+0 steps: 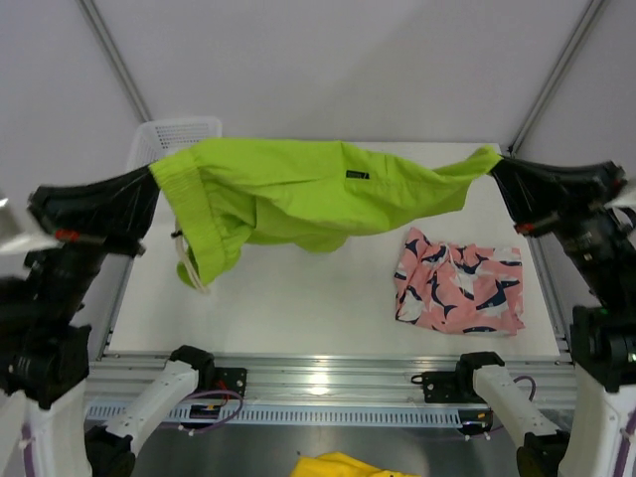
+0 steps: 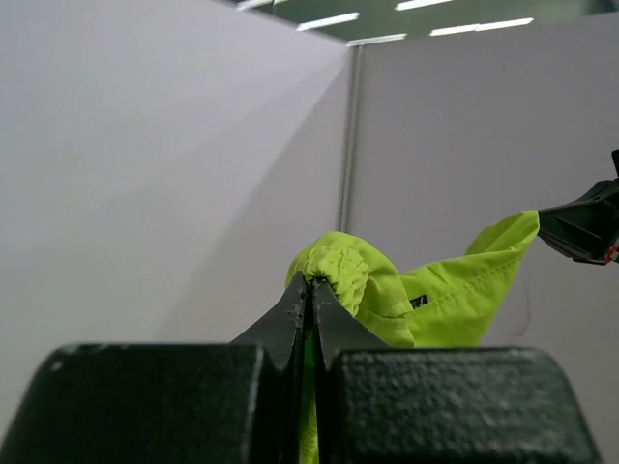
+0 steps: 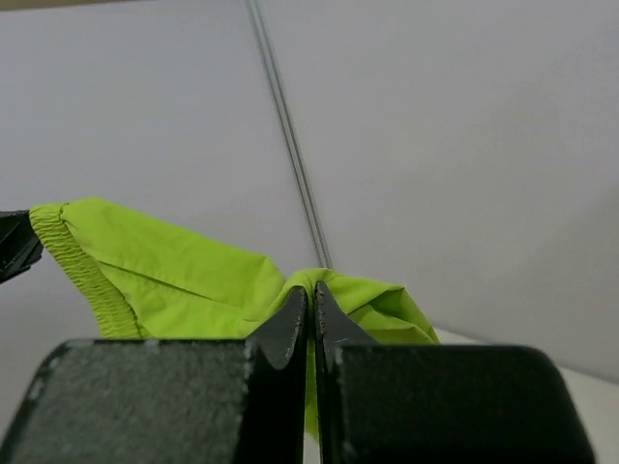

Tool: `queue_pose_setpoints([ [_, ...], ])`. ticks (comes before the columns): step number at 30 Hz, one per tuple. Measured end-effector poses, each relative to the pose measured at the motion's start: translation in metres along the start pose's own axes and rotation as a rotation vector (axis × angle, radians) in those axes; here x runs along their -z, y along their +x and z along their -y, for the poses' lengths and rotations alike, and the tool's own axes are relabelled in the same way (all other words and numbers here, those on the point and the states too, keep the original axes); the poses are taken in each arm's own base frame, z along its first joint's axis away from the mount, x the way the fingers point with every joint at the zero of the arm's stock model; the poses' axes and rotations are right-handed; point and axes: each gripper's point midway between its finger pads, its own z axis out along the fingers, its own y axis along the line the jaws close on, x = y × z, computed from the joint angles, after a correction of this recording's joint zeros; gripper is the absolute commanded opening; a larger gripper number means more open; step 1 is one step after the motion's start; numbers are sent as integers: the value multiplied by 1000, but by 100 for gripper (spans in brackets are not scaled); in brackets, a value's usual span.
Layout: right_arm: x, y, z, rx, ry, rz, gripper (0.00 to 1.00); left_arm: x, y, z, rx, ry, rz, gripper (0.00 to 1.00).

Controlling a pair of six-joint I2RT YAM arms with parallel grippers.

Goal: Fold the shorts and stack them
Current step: Flatten the shorts out

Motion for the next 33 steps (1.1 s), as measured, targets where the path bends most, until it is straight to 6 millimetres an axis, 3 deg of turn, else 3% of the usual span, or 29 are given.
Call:
queue_pose_setpoints([
  [5,46,-43,-58,93,-85,138,0,50,-50,47,-74,130,188,0],
  [9,65,-65,-83,140,-122,205,0,55,-60,53,-91,154,224,0],
  [13,48,-66,-71,119,-98,175,0,28,-46,36,-52,115,168,0],
  [16,16,-49,-41,69,-59,99,0,-2,-17,11,5,57,94,0],
  [18,-12,-19,-4,8,-10,13,0,-24,17,-12,50,9,20,0],
  [21,-40,64,66,-126,104,-161,0,-47,97,-54,139,-79,-132,0],
  [24,-35,175,134,-285,258,-362,0,-47,188,-94,235,-174,-284,0],
  [25,-24,211,151,-337,314,-426,0,-43,224,-109,273,-218,-348,0],
  [27,-2,264,172,-407,394,-513,0,-24,291,-134,337,-310,-464,0],
  [30,25,316,193,-473,484,-589,0,9,365,-161,394,-443,-606,0],
  [33,27,338,214,-496,533,-597,0,19,394,-185,399,-535,-640,0],
])
